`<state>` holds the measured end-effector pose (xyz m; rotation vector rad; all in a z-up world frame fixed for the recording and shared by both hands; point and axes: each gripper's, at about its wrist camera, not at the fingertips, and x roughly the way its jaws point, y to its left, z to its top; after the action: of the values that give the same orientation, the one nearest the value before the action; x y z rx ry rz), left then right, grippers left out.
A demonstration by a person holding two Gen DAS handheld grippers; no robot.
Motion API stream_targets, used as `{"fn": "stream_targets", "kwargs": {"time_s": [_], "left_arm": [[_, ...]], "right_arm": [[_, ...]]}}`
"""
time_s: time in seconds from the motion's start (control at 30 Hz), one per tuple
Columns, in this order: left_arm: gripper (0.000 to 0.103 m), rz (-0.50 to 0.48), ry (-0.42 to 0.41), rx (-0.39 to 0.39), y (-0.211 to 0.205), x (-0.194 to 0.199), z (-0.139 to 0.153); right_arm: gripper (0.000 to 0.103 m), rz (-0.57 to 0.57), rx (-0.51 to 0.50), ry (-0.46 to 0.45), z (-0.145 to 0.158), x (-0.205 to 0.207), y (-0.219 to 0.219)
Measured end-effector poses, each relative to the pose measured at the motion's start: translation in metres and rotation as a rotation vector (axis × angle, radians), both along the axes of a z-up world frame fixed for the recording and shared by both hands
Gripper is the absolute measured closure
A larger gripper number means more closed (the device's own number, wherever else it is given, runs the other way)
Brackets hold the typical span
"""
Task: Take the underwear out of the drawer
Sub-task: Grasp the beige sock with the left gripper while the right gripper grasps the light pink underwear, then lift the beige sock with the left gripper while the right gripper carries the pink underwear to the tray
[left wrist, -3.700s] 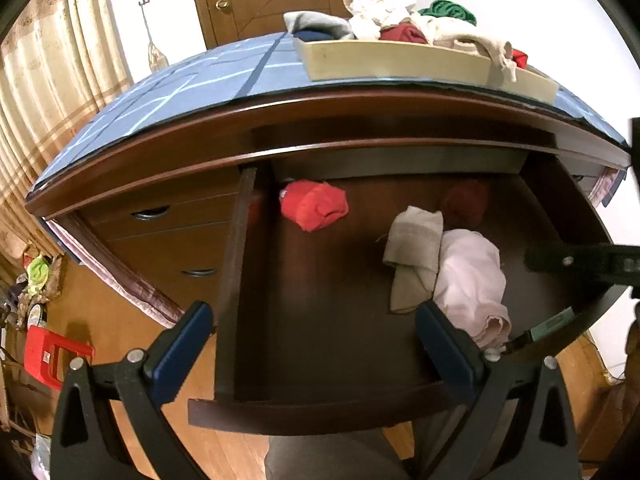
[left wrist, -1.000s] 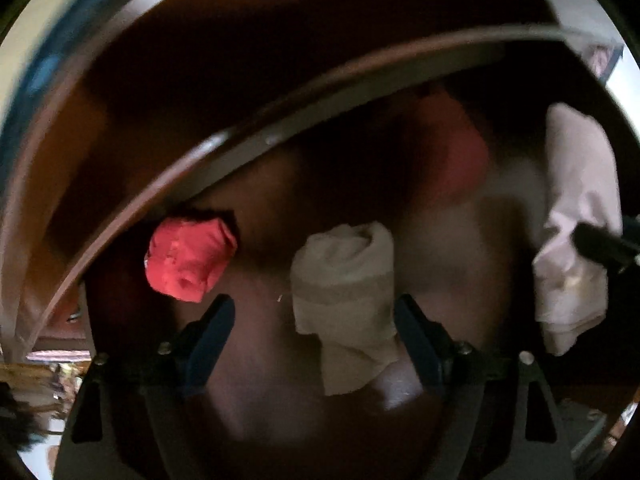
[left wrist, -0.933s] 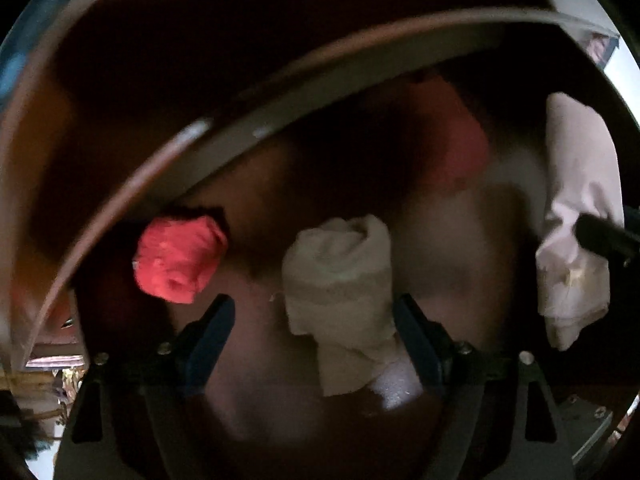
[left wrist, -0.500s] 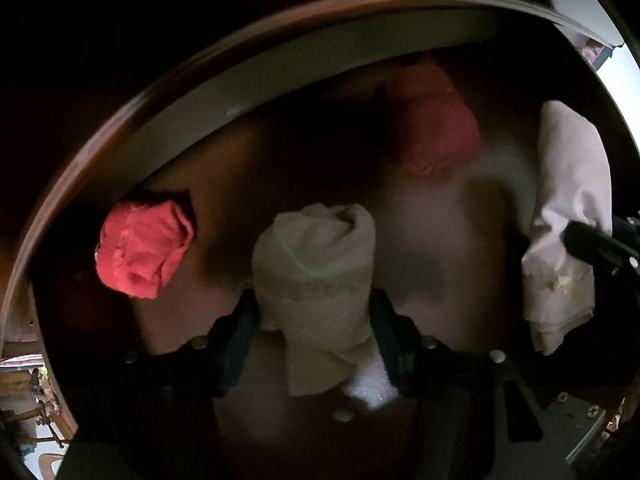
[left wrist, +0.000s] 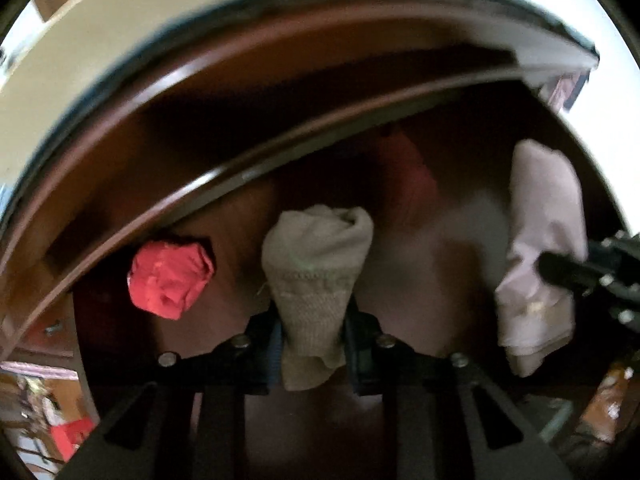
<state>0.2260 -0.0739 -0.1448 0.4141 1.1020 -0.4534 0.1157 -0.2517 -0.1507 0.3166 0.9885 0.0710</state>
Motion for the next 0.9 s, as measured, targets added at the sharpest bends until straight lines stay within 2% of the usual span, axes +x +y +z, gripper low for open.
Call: {"fn": "stream_targets", "kwargs": {"time_s": [0.37, 0.5, 0.57, 0.63, 0.9], "left_arm": [[0.08, 0.108, -0.169, -0.086, 0.035, -0.024, 0.054], [0.08, 0.126, -0.19, -0.102, 0.033, -0.038, 0.061], [0.08, 0.137, -0.203, -0.106, 0.035, -0.036, 0.057], [0.08, 0.146, -0.212, -0.114, 0.032, -0.052, 0.056], [0.08, 0.169, -0.241, -0.144, 0.04, -0.062, 0.062]], "right_arm": [[0.08, -0.029, -0.014, -0.073, 0.023, -0.015, -0.006], [0.08, -0.023, -0.018, -0.086, 0.03, -0.021, -0.005], [0.08, -0.022, -0.019, -0.091, 0.033, -0.026, -0.005], [0.08, -0.02, -0.023, -0.096, 0.035, -0.028, -0.005], [0.08, -0.023, -0.028, -0.126, 0.047, -0.036, -0.011]]}}
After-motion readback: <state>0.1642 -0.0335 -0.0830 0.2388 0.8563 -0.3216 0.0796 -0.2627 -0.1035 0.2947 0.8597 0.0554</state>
